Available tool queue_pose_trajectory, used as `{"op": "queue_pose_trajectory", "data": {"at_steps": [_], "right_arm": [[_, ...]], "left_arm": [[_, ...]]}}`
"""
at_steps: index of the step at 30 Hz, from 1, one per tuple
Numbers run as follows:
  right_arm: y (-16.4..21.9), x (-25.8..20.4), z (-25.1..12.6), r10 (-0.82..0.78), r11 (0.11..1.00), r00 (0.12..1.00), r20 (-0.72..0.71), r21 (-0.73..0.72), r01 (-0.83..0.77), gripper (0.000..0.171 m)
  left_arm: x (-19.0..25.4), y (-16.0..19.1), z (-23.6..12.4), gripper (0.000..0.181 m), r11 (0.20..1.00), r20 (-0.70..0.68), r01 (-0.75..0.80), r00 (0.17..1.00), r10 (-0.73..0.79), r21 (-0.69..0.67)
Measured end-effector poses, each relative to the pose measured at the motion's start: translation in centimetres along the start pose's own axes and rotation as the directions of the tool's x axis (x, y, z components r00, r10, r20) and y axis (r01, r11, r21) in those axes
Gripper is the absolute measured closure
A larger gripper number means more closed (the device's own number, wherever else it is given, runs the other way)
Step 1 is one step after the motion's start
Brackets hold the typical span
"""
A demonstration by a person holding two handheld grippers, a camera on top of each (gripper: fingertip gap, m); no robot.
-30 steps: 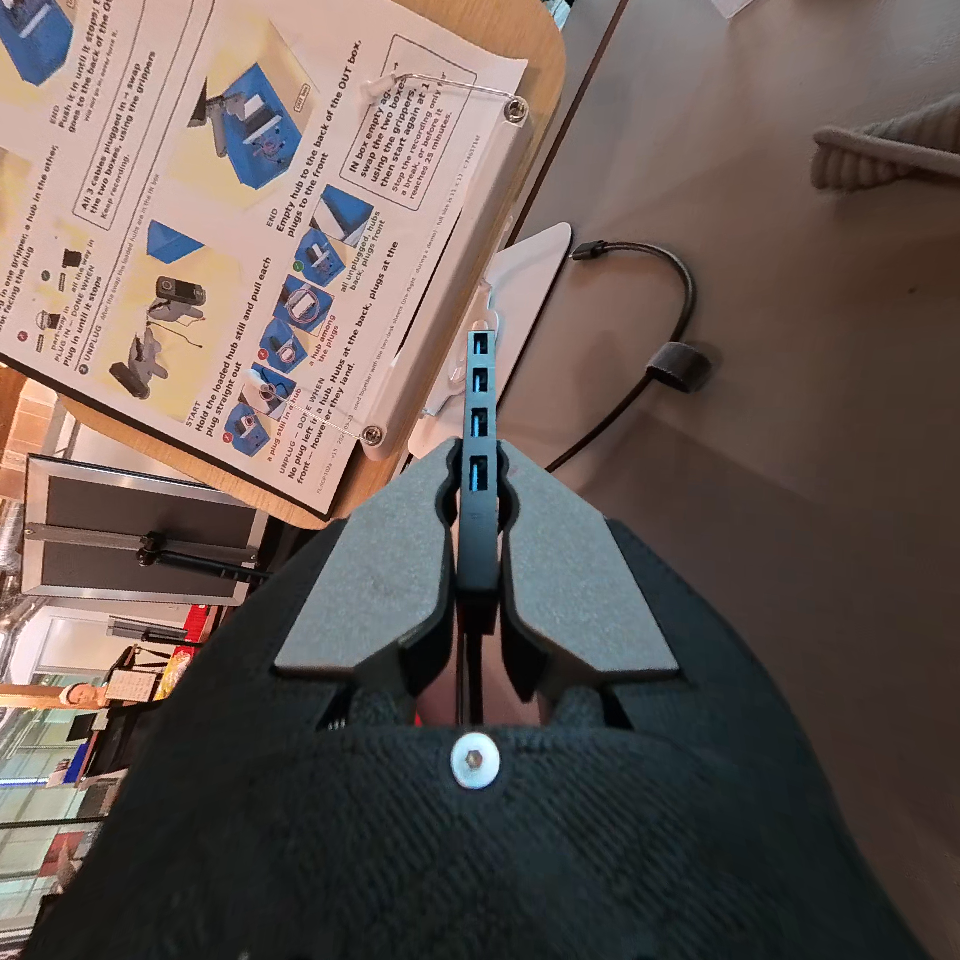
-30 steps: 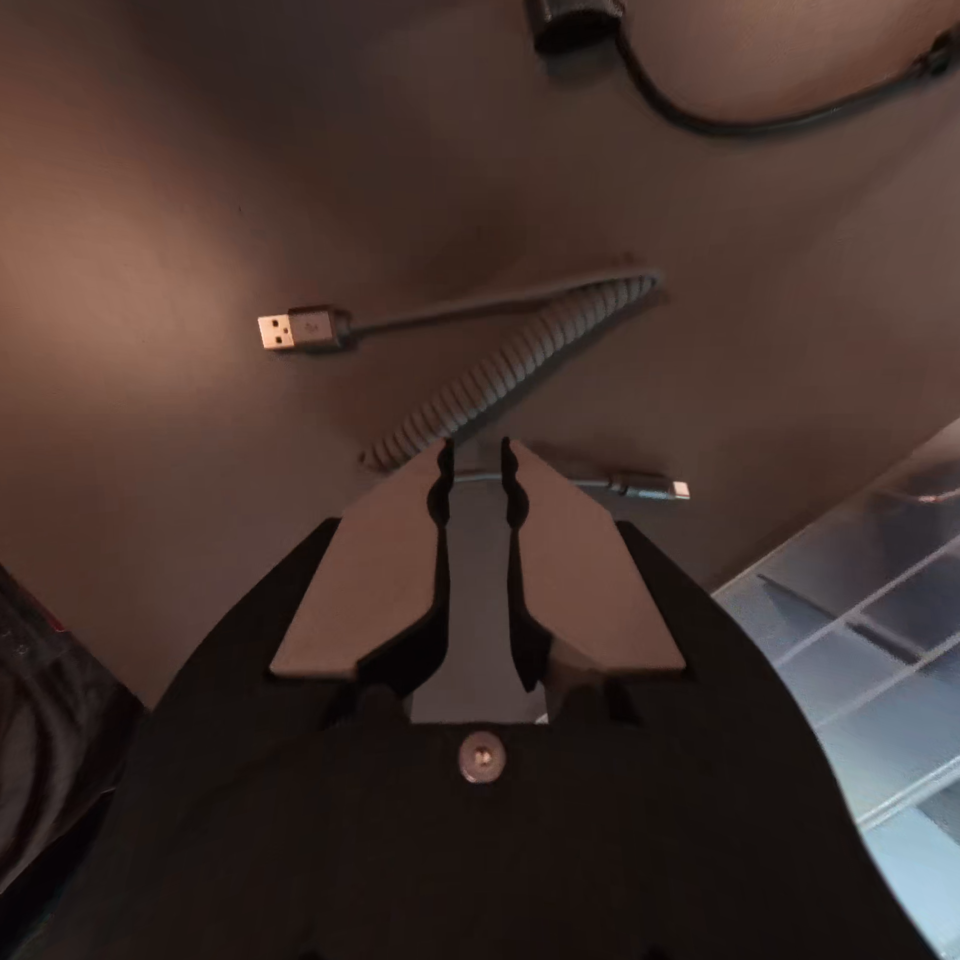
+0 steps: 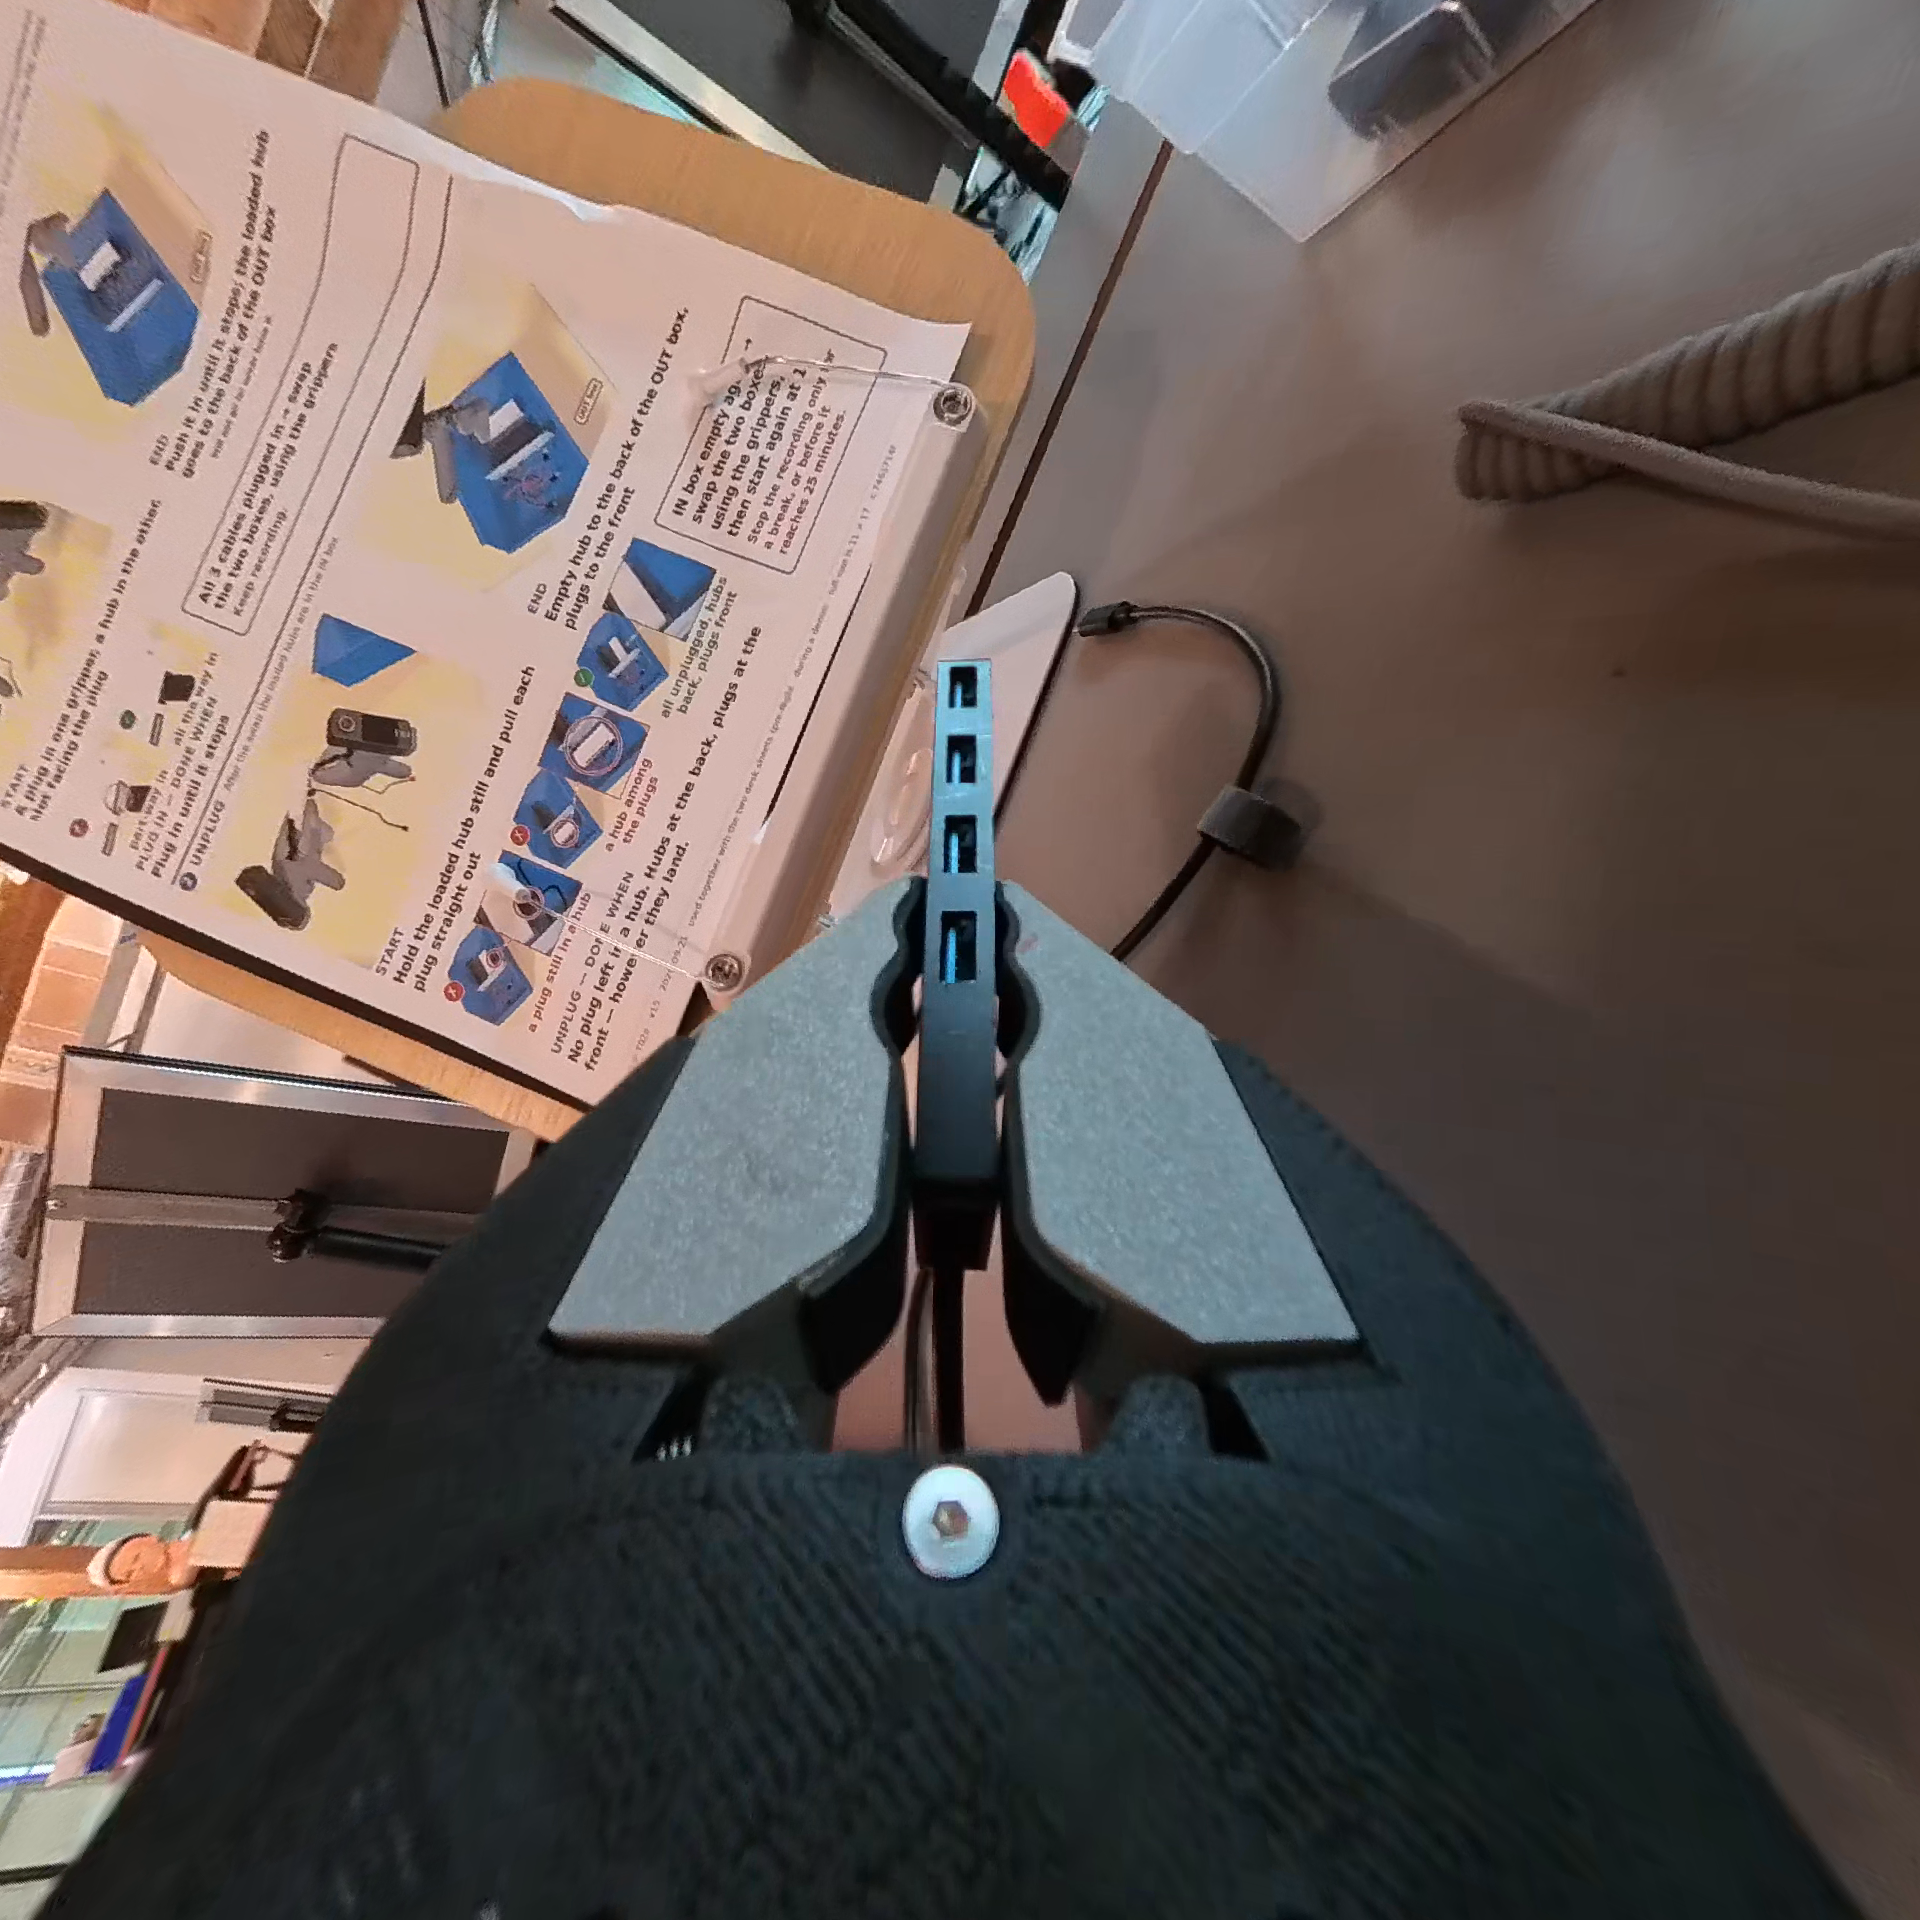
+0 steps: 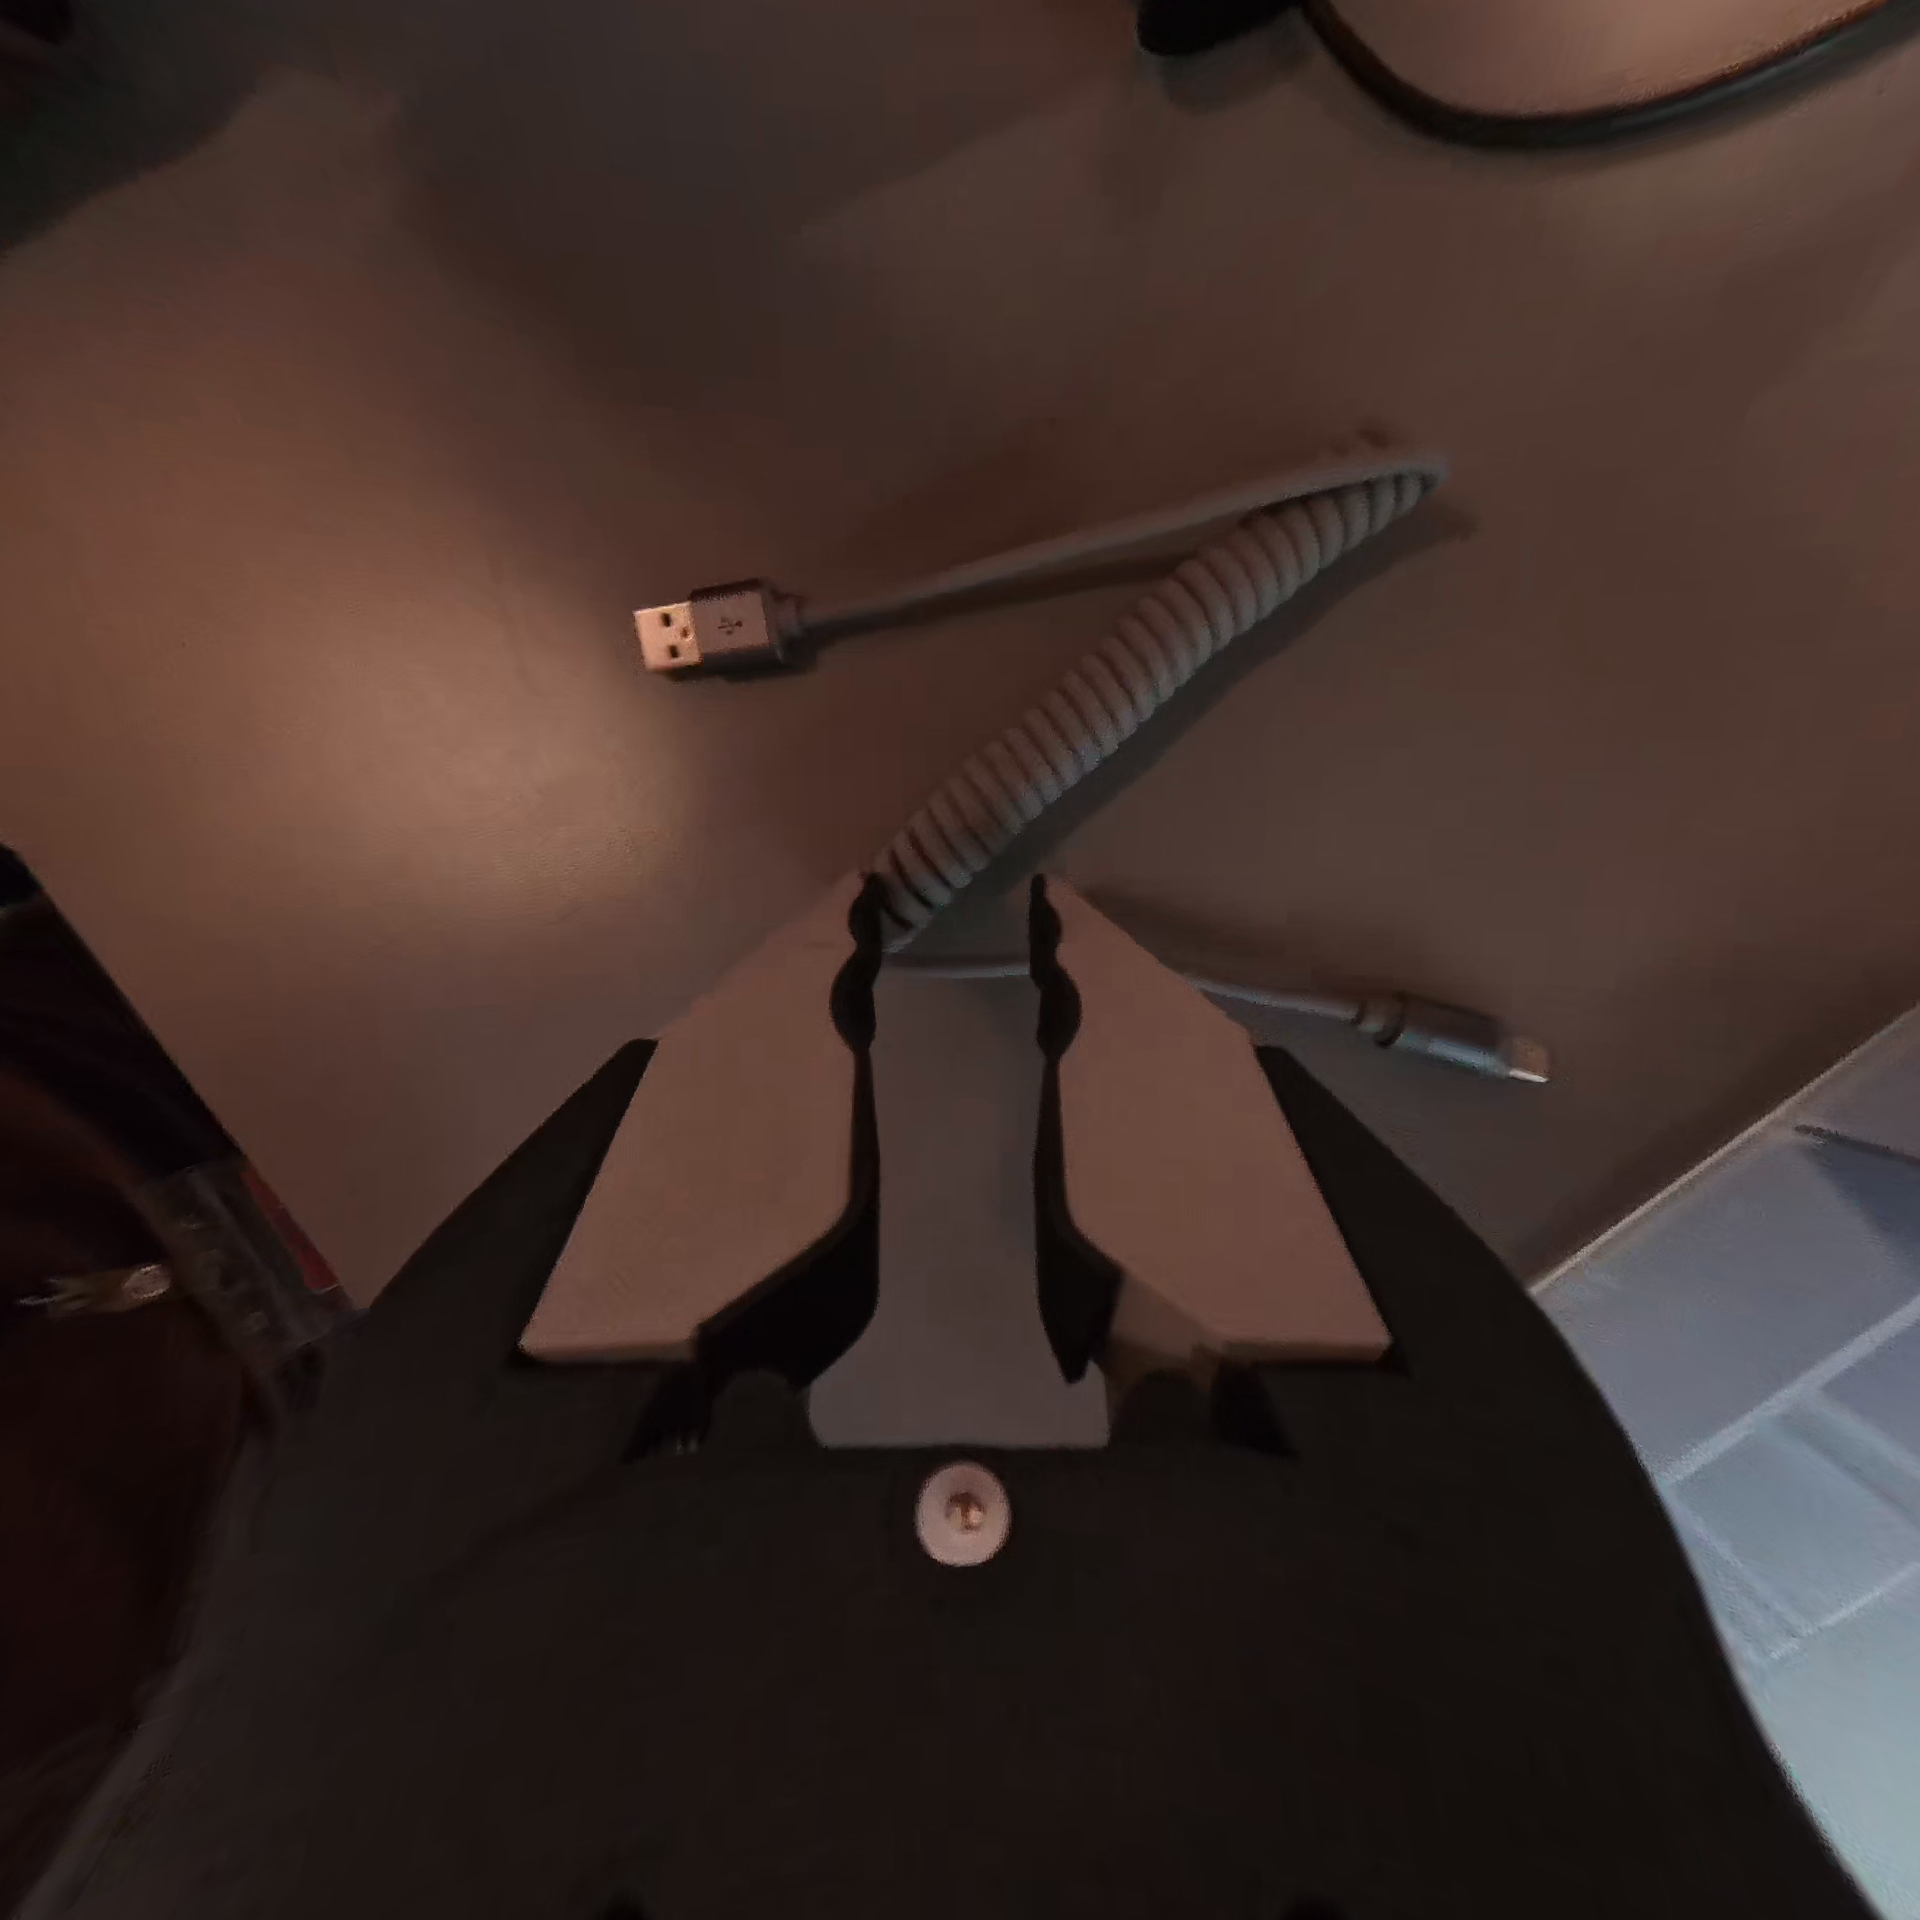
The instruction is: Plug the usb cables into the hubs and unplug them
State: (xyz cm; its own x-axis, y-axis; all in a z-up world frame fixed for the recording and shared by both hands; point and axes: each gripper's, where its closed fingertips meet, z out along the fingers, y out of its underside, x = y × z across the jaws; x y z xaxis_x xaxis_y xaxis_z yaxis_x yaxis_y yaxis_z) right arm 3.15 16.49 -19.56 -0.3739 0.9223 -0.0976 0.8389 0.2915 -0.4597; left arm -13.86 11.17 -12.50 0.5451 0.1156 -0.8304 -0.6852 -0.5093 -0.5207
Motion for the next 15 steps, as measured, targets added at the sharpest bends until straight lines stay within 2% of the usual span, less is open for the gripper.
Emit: {"op": "queue_pose_trajectory", "data": {"at_steps": [2, 4, 5, 11, 15], "right_arm": [[0.4, -1.2, -0.2, 0.026, 1.0, 0.998, 0.06, -0.011, -0.026, 0.159], [1.4, -2.8, 0.1, 0.055, 0.997, 0.989, 0.135, -0.063, -0.046, 0.144], [1.7, -3.7, 0.2, 0.06, 0.995, 0.985, 0.164, -0.083, -0.047, 0.125], [1.3, -7.8, -0.2, 0.0, 0.997, 0.953, 0.301, -0.071, 0.022, 0.128], [0.7, -9.2, -1.2, -0.008, 0.997, 0.943, 0.334, -0.073, 0.034, 0.131]], "left_arm": [[0.0, -0.3, -0.1, 0.173, 1.0, 0.0, -0.009, 1.0, 0.009, 0.004], [0.0, -0.6, -0.2, 0.173, 1.0, 0.005, -0.013, 1.0, 0.013, 0.009], [0.0, -0.6, -0.2, 0.173, 1.0, 0.006, -0.015, 1.0, 0.015, 0.007], [0.3, -0.5, -0.1, 0.173, 1.0, -0.008, -0.021, 1.0, 0.021, 0.001], [0.4, -0.6, -0.2, 0.173, 1.0, -0.007, -0.026, 1.0, 0.026, 0.002]]}}
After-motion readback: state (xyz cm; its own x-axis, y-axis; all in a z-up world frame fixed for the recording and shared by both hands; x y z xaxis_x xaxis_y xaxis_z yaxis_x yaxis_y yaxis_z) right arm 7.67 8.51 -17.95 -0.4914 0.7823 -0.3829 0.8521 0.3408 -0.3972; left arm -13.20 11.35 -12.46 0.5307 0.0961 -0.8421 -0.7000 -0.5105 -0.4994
